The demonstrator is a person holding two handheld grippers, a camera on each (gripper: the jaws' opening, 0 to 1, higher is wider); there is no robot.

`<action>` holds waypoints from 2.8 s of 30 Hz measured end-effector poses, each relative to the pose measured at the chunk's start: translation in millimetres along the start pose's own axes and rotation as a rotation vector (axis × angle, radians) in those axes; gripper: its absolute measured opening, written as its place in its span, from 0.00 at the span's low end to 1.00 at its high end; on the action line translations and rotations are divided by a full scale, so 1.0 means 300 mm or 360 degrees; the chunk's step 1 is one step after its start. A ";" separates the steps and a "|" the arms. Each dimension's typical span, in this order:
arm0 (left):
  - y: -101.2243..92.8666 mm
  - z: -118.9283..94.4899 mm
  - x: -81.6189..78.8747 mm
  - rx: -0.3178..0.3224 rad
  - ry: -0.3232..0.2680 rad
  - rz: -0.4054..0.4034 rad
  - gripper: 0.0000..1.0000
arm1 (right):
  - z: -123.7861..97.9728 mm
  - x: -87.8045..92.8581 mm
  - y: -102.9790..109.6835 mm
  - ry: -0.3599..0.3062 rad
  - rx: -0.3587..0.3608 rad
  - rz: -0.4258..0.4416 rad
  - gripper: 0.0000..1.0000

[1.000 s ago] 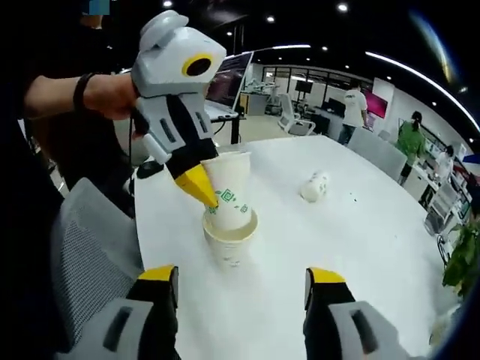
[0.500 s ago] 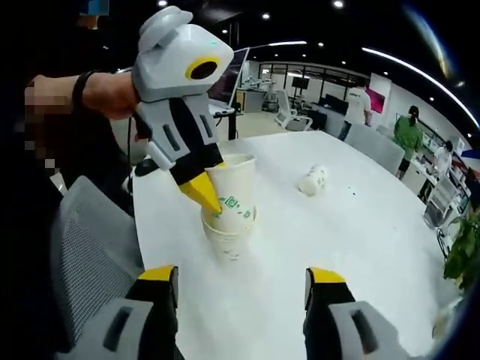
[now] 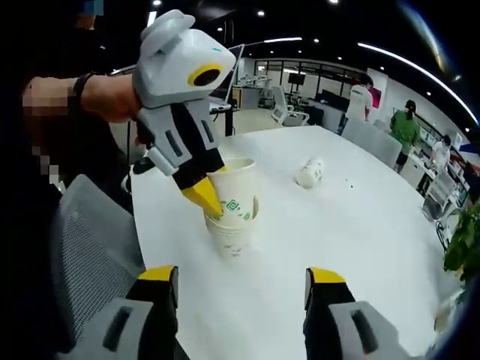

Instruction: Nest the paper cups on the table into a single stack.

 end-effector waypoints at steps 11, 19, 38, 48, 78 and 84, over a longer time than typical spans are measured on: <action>0.011 -0.011 -0.001 -0.0006 -0.0046 -0.0042 0.04 | 0.003 0.007 -0.001 0.0001 0.0007 0.0023 0.69; -0.005 -0.022 -0.009 -0.0016 -0.0079 -0.0064 0.09 | -0.001 0.017 -0.007 0.0004 0.0008 0.0032 0.68; 0.009 -0.129 0.009 -0.0097 -0.0353 -0.0229 0.25 | -0.002 0.009 -0.014 0.0002 0.0008 0.0078 0.67; 0.014 -0.194 0.067 -0.0191 -0.0573 -0.0412 0.47 | 0.021 -0.002 -0.053 -0.0005 0.0004 0.0183 0.67; 0.009 -0.319 0.290 -0.0433 -0.0829 -0.0739 0.75 | 0.177 -0.183 -0.173 -0.0055 -0.0064 0.0485 0.69; 0.008 -0.327 0.309 -0.0450 -0.0842 -0.0765 0.75 | 0.253 -0.248 -0.206 -0.0038 -0.0064 0.0575 0.69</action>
Point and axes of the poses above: the point that each gripper's makers call its tool centre point, and the gripper's own axes: z roughly forward along the fingers, y roughly to its left, x roughly out of its underside, the point moved 4 cm from there along -z, roughly backward along the fingers, and after that the axes turned 15 degrees about x, right-handed, at the moved point
